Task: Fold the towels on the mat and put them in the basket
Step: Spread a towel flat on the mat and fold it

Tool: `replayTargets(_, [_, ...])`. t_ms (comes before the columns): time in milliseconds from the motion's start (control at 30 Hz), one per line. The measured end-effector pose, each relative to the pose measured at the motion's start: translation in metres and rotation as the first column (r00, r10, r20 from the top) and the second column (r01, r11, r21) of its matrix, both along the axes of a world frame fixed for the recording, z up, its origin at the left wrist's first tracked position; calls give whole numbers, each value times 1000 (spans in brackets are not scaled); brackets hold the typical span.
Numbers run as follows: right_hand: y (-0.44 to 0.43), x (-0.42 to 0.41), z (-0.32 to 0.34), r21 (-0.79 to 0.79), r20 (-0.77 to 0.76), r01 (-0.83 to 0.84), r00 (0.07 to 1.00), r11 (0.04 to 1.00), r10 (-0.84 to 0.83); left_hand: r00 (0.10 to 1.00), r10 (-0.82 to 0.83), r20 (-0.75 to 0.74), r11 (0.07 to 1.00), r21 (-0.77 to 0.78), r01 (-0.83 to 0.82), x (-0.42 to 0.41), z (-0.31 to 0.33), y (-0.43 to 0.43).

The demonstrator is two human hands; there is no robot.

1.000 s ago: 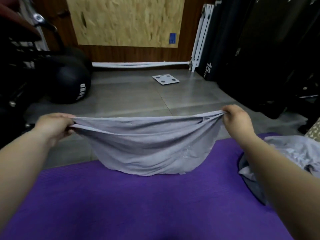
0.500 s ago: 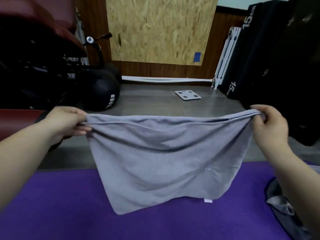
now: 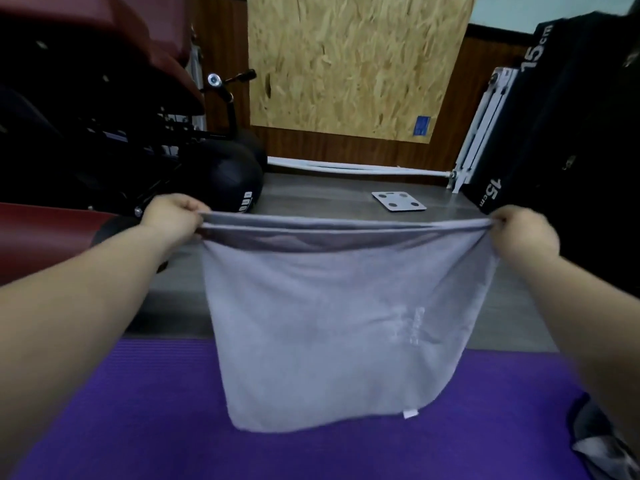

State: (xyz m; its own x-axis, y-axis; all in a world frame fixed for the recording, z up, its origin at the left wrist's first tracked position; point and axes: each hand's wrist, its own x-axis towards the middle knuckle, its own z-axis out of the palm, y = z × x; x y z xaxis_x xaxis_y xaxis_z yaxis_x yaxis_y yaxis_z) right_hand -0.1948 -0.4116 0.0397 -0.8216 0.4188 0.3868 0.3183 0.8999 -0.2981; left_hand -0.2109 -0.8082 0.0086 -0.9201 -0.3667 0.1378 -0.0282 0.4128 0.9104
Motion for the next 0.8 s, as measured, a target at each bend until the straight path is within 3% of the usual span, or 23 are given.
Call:
replayTargets(100, [6, -3, 24, -78, -202, -29, 979, 997, 12, 991, -11, -132, 991, 131, 29, -8, 26, 7])
replayTargets(167, [17, 4, 25, -49, -326, -92, 943, 995, 72, 981, -45, -188, 970, 225, 87, -5, 37, 10])
replayTargets(367, [58, 64, -41, 96, -401, -202, 888, 975, 223, 971, -182, -153, 946, 244, 215, 40, -11, 12])
replayTargets(467, [75, 108, -110, 152, -282, -273, 909, 950, 307, 960, -279, -11, 952, 128, 278, 72, -77, 18])
replayTargets(567, [83, 160, -191, 148, -38, -379, 921, 914, 388, 899, -400, 176, 916, 57, 397, 105, -154, 25])
replayTargets(667, [82, 209, -271, 147, 220, -492, 862, 858, 457, 799, -439, 411, 867, -42, 497, 135, -228, 27])
replayTargets(733, [80, 234, -322, 167, 336, -552, 811, 817, 479, 716, -433, 547, 786, -159, 597, 154, -273, 26])
replayTargets(800, [76, 251, -357, 157, 396, -552, 795, 819, 460, 632, -402, 663, 589, -342, 733, 171, -304, 28])
